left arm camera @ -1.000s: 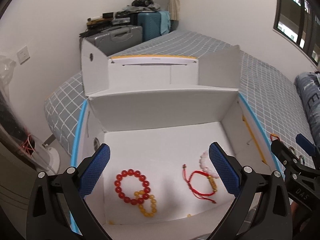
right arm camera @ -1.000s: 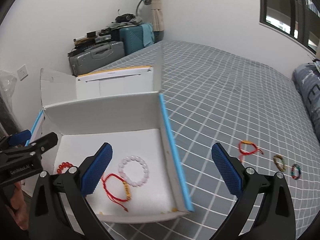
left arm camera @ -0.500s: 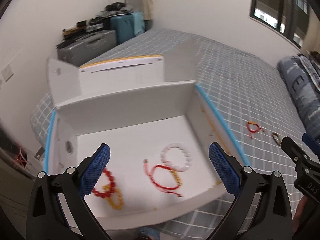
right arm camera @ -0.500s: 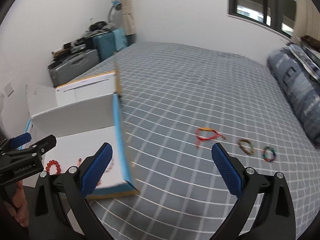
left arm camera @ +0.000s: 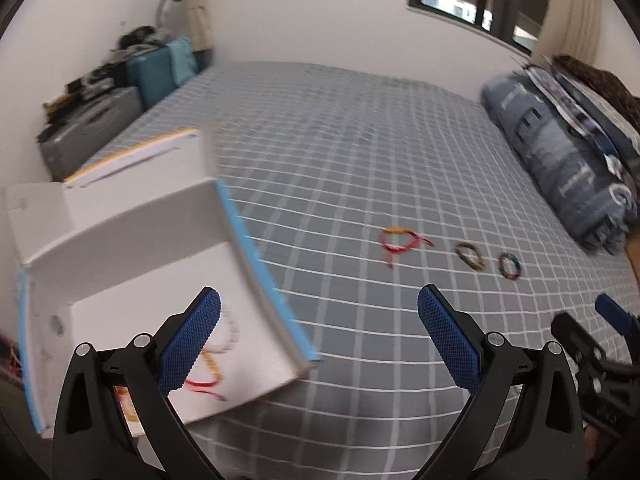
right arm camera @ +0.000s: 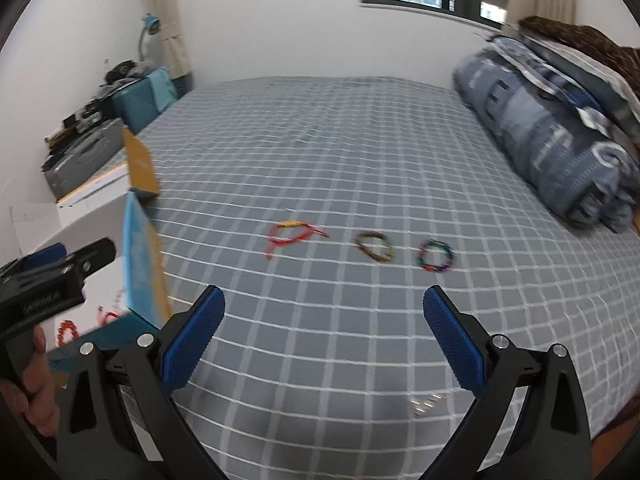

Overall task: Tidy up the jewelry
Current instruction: 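Move both open tools back over the remaining bracelets on the bed, then grasp the red cord gold-bar bracelet with the left tool while the right tool grasps the pearl cluster, then carry the red cord bracelet and pearl cluster over the white box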

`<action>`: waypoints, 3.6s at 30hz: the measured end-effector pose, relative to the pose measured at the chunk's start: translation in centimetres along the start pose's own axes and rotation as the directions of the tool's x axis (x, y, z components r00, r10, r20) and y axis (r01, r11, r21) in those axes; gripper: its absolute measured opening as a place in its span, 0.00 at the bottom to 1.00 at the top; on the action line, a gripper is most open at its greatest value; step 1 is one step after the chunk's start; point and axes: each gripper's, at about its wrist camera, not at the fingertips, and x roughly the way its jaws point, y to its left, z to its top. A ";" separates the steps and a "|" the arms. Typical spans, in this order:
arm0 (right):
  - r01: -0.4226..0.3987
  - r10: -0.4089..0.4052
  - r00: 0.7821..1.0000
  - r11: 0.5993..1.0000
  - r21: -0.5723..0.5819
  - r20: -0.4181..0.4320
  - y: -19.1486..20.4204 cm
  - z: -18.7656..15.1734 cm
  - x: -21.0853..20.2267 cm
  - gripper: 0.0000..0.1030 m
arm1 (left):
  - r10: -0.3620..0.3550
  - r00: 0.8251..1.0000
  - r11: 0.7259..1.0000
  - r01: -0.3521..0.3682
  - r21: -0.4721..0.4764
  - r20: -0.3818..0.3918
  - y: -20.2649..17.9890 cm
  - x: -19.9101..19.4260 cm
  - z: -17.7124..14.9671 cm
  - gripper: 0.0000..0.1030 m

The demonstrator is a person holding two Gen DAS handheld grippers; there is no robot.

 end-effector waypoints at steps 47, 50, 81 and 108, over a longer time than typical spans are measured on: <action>0.074 -0.037 0.948 0.991 0.107 -0.316 -11.7 -12.5 10.0 0.89 | 0.038 0.973 0.986 0.000 0.164 -0.227 -13.2 28.7 3.9 0.94; 0.064 -0.026 0.946 0.992 0.108 -0.325 -11.7 -12.7 10.2 0.85 | 0.041 0.971 0.990 -0.007 0.142 -0.237 -12.6 29.5 3.8 0.94; 0.099 -0.059 0.939 0.990 0.102 -0.338 -12.7 -12.1 11.0 0.21 | 0.004 0.968 0.986 0.037 0.161 -0.250 -13.0 27.3 3.0 0.06; 0.097 -0.068 0.967 0.989 0.108 -0.247 -11.2 -10.3 7.1 0.21 | -0.012 0.981 0.986 0.044 0.162 -0.194 -12.2 20.9 4.6 0.06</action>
